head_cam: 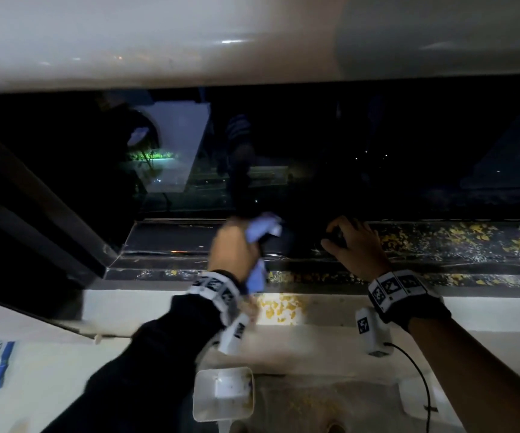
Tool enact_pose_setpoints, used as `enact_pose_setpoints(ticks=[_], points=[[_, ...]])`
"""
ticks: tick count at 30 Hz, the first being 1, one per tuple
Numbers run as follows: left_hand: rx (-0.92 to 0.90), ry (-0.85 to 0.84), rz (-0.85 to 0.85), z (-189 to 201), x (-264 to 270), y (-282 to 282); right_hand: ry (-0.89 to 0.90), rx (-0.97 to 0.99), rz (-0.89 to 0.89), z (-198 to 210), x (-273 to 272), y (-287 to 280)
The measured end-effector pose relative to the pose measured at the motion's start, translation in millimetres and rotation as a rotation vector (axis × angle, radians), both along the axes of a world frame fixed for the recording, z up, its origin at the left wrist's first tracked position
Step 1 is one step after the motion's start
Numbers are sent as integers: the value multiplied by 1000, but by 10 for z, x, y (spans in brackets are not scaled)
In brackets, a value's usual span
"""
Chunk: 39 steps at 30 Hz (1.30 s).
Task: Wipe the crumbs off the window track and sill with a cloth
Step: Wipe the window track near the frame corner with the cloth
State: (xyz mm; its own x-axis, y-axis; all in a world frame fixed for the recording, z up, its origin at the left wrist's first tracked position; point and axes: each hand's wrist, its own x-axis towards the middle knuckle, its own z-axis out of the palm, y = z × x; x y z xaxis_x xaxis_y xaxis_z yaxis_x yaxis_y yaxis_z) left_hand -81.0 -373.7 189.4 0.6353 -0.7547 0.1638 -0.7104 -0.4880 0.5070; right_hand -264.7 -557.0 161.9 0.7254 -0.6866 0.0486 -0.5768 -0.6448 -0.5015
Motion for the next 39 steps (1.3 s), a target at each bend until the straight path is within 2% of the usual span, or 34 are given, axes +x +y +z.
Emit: enact_pose_setpoints(ticks=[4,6,8,12,15,18,20,23,25,27,31,34,37,39], points=[[77,-39,528,195,823,680,-22,-3,-8,-17,-1,10],[205,-72,581,110,996,826,-19,-22,-12,-16,13,13],[282,-115,492,-48,923,731,-8,-31,-14,-15,20,18],[278,-99,424,-214,428,244,-4,-36,-12,-45,29,13],[243,-98,190,-161,-32,2,-10,-42,1,-50,21,-13],[248,-95,-38,9,-5,113,-15,-35,9,-47,2,-20],[255,-98,10,178,307,351,-12,-39,1,-45,5,-16],[326,-188,305,367,907,798,3,-47,-21,-51,7,-11],[350,-230,461,294,1183,992,10,-55,-23,-57,9,-9],[370,-201,462,102,1166,958,10,-65,-27,-60,24,-6],[343,-129,412,-191,653,445,17,-69,-28,-47,31,9],[275,-84,213,-305,-42,-100,24,-26,-26,-7,32,12],[143,122,-24,-211,-822,-516,36,41,-28,11,29,-16],[101,212,-105,-95,-910,-531,42,74,-17,11,34,-40]])
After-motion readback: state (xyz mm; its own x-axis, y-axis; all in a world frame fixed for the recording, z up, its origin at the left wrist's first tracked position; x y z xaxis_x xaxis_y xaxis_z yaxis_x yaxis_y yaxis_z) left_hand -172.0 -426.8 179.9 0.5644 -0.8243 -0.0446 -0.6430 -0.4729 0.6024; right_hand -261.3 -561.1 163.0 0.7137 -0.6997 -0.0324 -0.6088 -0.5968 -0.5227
